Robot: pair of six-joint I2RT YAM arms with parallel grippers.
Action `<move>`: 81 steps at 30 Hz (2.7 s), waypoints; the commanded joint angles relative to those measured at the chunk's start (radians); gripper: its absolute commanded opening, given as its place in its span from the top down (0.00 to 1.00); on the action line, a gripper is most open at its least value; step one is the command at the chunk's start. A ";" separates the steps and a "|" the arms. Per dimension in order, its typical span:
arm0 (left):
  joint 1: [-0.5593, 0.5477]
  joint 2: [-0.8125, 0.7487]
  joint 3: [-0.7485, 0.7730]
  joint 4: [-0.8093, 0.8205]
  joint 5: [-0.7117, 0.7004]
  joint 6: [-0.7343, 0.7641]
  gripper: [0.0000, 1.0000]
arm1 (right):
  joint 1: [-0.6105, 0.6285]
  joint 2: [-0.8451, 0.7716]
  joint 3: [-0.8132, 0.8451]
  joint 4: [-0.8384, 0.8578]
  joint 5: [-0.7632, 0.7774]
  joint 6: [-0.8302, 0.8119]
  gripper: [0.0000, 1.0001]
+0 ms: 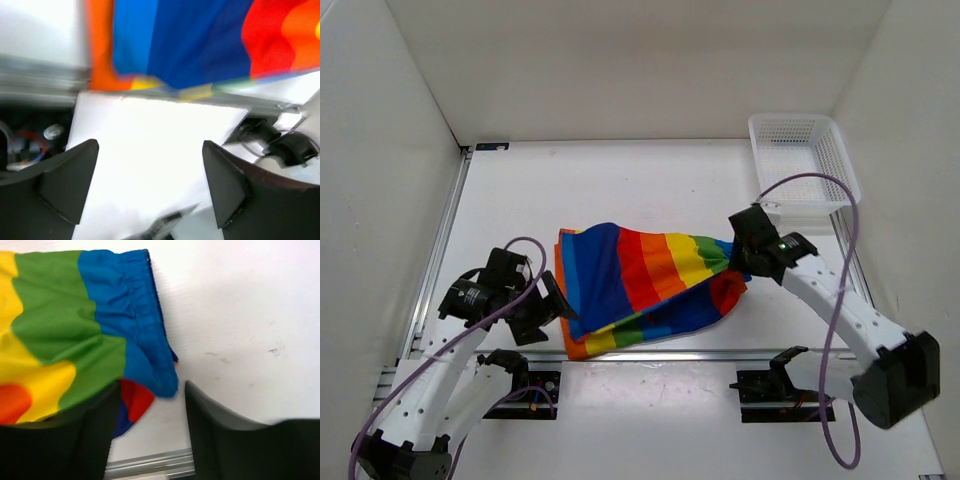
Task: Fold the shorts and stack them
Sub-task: Fold the shorts
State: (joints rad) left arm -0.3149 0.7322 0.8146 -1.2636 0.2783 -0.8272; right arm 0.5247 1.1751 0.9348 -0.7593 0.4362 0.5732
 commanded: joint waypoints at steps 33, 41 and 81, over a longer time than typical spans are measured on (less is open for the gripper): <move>-0.036 0.478 0.195 0.243 -0.212 0.159 0.23 | 0.003 0.128 0.484 -0.264 -0.034 0.062 1.00; -0.099 0.536 0.144 0.265 -0.223 0.128 0.12 | 0.003 0.346 0.608 -0.339 0.127 0.113 1.00; -0.429 0.704 0.164 0.218 -0.314 -0.072 0.89 | -0.465 -0.077 -0.243 0.107 -0.801 0.149 0.33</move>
State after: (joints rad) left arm -0.7418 1.4864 0.9272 -1.0180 0.0017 -0.8917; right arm 0.0658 1.0798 0.7139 -0.7406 -0.2672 0.6815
